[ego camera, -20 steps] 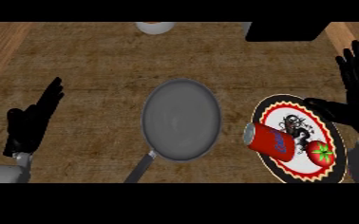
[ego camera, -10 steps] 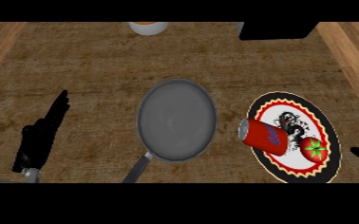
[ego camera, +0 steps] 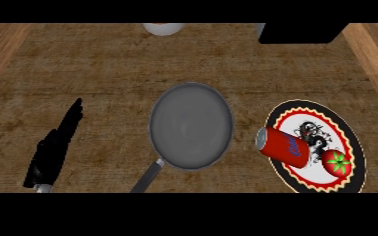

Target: Pick the tomato from the plate and place it in the pan

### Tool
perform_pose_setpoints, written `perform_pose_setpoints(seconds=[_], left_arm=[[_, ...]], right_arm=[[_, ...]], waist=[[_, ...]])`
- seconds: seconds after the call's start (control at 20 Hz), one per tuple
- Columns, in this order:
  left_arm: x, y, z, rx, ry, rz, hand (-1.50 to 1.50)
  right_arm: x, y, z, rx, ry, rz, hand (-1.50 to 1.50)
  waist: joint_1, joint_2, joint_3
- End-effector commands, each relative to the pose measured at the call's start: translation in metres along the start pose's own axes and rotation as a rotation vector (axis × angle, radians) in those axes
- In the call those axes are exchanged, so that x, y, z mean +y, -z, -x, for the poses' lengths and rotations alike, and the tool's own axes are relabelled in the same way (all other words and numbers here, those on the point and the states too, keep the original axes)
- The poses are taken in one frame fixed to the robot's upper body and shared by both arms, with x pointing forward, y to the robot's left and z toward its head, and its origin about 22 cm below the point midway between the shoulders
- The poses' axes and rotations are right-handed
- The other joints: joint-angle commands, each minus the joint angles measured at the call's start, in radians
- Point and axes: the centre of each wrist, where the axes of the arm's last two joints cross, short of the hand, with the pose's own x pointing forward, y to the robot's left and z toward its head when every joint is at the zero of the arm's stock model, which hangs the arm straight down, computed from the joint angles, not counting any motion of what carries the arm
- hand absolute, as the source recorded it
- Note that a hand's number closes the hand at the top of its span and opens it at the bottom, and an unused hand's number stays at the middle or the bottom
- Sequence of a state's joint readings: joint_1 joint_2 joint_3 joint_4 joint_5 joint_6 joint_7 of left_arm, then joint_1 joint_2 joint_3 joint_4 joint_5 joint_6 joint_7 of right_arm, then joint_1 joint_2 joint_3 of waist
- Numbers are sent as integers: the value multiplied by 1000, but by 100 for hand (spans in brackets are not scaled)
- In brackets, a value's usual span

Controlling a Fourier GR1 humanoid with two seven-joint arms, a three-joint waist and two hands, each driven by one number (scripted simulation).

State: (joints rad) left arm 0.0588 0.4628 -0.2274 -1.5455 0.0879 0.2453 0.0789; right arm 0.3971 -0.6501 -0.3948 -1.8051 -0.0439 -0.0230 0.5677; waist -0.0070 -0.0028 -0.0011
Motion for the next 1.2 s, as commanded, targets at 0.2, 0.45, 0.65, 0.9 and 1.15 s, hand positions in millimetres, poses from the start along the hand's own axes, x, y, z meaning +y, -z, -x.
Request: perform_pose_setpoints(seconds=[0.2, 0.45, 0.65, 0.9, 1.15], left_arm=[[-6, 7, -7, -22, 6, 19, 0], [-6, -4, -11, -15, 9, 9, 0], [11, 5, -26, -13, 11, -2, 0], [-6, -9, -4, -33, 16, 10, 0], [-10, -7, -1, -28, 9, 5, 0]], right_arm=[[-5, 14, -70, 13, -136, -210, -150], [24, 23, -92, 109, -160, -261, -150], [19, 25, -97, 141, -203, -339, -150], [40, 36, -103, 189, -345, -403, -150], [61, 40, -111, 275, -433, -465, -150]], waist=[[19, 5, 1], [23, 4, 1], [10, 3, 1], [18, 4, 1], [21, 5, 0]])
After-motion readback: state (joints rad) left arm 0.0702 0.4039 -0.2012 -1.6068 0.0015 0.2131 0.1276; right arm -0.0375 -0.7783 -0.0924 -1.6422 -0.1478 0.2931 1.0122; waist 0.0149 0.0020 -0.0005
